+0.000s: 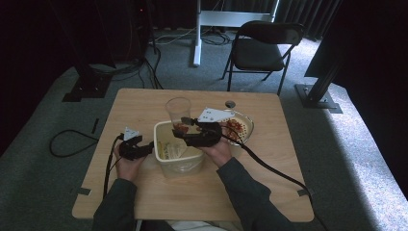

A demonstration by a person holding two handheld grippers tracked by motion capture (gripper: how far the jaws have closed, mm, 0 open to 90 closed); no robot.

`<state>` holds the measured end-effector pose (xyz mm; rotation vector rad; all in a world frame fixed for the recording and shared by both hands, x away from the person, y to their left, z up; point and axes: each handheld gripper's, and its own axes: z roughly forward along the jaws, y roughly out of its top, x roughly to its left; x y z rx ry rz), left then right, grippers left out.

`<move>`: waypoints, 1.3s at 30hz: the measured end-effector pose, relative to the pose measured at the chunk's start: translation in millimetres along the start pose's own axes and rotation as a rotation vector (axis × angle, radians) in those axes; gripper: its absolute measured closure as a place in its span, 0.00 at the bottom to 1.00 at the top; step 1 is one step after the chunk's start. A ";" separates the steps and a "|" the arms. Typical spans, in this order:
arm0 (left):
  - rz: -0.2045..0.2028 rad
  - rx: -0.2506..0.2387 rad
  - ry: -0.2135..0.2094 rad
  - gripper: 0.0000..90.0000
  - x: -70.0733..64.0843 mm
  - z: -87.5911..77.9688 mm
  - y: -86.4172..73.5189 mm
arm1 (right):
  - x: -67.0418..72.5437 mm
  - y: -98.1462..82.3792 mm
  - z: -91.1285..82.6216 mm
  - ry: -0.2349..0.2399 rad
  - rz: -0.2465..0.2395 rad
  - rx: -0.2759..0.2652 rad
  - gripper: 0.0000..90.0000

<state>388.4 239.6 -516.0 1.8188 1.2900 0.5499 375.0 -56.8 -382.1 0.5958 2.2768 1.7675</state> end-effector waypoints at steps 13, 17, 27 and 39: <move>-0.003 -0.001 0.000 0.35 -0.2 -0.5 -0.5 | 8.5 10.3 14.0 0.009 -0.024 -0.014 0.37; 0.000 0.001 0.002 0.35 0.5 -0.5 -0.8 | 2.3 8.5 23.4 0.025 0.031 0.055 0.14; -0.004 0.001 0.003 0.35 1.2 -0.7 -1.5 | 2.5 8.3 10.6 -0.009 0.006 0.036 0.18; -0.006 0.005 0.003 0.35 1.4 0.2 -2.4 | 3.1 -2.8 -8.8 -0.063 -0.039 0.043 0.23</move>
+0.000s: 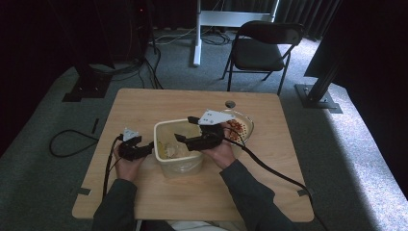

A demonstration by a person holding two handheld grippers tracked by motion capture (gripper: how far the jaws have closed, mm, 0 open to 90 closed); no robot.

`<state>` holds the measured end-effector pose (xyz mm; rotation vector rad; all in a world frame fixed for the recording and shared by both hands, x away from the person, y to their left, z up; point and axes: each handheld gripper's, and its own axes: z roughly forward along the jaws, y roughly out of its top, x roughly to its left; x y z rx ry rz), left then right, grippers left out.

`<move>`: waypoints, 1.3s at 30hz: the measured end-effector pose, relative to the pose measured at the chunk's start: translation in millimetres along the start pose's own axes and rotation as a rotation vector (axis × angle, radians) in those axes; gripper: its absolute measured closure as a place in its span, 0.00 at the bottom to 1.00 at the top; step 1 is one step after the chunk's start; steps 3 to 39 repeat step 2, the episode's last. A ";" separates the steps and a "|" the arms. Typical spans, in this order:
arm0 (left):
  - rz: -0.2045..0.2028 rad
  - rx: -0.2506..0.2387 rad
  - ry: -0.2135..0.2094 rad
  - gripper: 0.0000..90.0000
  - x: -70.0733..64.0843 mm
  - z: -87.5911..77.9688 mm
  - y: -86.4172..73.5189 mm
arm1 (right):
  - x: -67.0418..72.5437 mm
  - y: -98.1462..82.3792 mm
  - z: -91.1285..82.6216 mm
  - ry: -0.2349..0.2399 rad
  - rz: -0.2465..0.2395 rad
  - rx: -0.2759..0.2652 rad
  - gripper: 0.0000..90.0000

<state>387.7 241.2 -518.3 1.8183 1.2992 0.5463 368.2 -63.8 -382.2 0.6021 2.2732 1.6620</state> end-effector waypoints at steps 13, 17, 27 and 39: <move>-0.001 0.001 0.003 0.35 0.1 0.6 -0.4 | -0.9 -3.0 -6.5 -0.018 -0.001 0.004 0.23; -0.001 0.001 0.003 0.35 0.1 0.6 -0.4 | -0.9 -3.0 -6.5 -0.018 -0.001 0.004 0.23; -0.001 0.001 0.003 0.35 0.1 0.6 -0.4 | -0.9 -3.0 -6.5 -0.018 -0.001 0.004 0.23; -0.001 0.001 0.003 0.35 0.1 0.6 -0.4 | -0.9 -3.0 -6.5 -0.018 -0.001 0.004 0.23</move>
